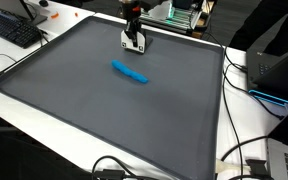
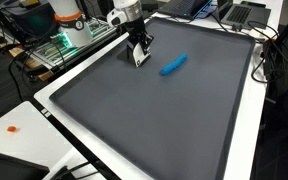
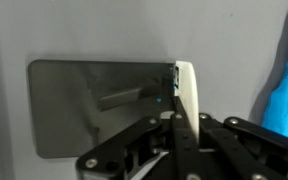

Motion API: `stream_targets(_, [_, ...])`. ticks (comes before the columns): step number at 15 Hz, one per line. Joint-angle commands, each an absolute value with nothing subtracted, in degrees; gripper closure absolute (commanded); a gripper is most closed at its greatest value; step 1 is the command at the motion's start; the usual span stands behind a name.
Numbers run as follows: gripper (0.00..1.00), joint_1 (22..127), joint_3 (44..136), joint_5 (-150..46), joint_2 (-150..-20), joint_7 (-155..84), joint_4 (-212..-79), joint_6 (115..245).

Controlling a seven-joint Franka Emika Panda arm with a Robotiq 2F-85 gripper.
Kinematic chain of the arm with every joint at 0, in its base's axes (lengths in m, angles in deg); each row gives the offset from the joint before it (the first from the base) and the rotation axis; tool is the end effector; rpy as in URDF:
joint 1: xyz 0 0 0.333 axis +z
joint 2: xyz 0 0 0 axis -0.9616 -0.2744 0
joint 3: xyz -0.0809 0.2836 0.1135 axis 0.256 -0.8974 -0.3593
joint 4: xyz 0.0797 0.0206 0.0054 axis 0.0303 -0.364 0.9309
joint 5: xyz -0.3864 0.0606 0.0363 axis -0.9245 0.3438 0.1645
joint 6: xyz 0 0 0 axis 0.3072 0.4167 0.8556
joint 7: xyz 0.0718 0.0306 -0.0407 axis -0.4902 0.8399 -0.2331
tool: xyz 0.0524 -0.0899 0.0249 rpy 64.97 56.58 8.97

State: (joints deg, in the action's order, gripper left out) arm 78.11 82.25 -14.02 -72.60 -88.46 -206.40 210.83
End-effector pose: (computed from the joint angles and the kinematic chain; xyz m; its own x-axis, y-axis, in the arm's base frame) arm 0.4206 0.0235 0.2236 0.1260 -0.9804 -0.1514 -0.9782 -0.0973 -0.1835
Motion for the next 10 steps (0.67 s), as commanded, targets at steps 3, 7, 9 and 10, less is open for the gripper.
stream_targets(3, [0.99,77.71,83.47,-23.73,-66.39,-91.04,-209.71,209.15])
stream_targets(7, [0.99,76.66,83.0,-36.82,-64.06,-89.58,-207.7,207.22])
stream_targets(9, [0.99,77.42,82.39,-37.38,-63.71,-85.0,-204.54,202.39])
stream_targets(10, [0.99,77.92,82.14,-36.8,-63.81,-82.38,-202.79,200.04])
